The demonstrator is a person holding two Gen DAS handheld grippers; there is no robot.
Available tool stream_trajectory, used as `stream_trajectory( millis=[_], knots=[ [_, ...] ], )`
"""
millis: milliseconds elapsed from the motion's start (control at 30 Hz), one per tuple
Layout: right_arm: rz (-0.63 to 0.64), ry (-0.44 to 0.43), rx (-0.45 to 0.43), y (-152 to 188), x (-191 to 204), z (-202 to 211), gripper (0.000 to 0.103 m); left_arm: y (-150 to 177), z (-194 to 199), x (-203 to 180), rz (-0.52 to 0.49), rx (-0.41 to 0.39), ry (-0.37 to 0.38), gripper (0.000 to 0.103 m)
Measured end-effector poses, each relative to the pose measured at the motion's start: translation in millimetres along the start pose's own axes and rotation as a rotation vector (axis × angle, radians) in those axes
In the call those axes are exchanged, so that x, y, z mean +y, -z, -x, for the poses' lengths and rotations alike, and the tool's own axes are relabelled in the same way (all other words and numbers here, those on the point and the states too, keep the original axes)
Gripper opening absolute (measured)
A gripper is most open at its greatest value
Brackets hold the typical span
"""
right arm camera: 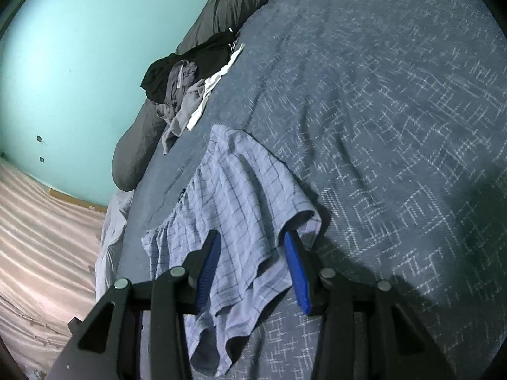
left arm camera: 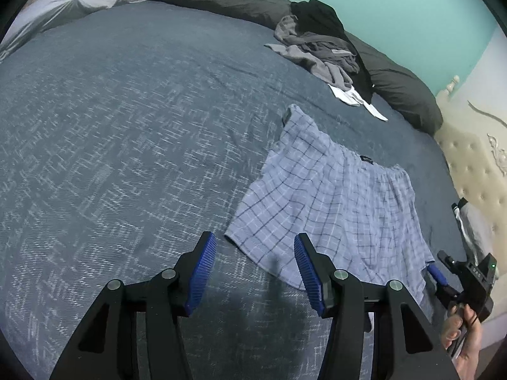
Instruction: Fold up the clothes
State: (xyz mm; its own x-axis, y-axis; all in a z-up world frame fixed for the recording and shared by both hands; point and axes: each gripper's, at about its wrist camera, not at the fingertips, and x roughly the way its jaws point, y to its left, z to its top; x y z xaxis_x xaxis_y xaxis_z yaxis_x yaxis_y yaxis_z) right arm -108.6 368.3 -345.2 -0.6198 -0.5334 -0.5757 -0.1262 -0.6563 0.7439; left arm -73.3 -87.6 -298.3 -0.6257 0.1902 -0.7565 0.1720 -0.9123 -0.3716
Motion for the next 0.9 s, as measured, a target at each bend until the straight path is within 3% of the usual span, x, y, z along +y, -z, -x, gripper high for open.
stream_trajectory(
  millis=[100, 333, 400, 700, 900],
  knots=[
    [0.005, 0.022, 0.005, -2.7, -1.1, -5.3, 0.041, -1.6, -4.6, -0.8, 0.002, -0.001, 0.008, 0.057],
    [0.042, 0.066, 0.007, -6.6, 0.4, -16.8, 0.006, -4.3, -21.2, -1.9, -0.01, 0.022, 0.012, 0.058],
    [0.05, 0.069, -0.005, -6.6, 1.7, -15.8, 0.003, -6.2, -21.9, -2.6, -0.017, 0.02, 0.013, 0.058],
    [-0.029, 0.055, -0.12, -23.8, -15.6, 11.2, 0.001, -8.7, -22.0, 8.3, 0.007, 0.013, -0.003, 0.059],
    [-0.094, 0.042, -0.139, -29.8, -33.4, 15.4, 0.001, -10.0, -22.3, 13.3, 0.019, 0.011, -0.018, 0.059]
  ],
)
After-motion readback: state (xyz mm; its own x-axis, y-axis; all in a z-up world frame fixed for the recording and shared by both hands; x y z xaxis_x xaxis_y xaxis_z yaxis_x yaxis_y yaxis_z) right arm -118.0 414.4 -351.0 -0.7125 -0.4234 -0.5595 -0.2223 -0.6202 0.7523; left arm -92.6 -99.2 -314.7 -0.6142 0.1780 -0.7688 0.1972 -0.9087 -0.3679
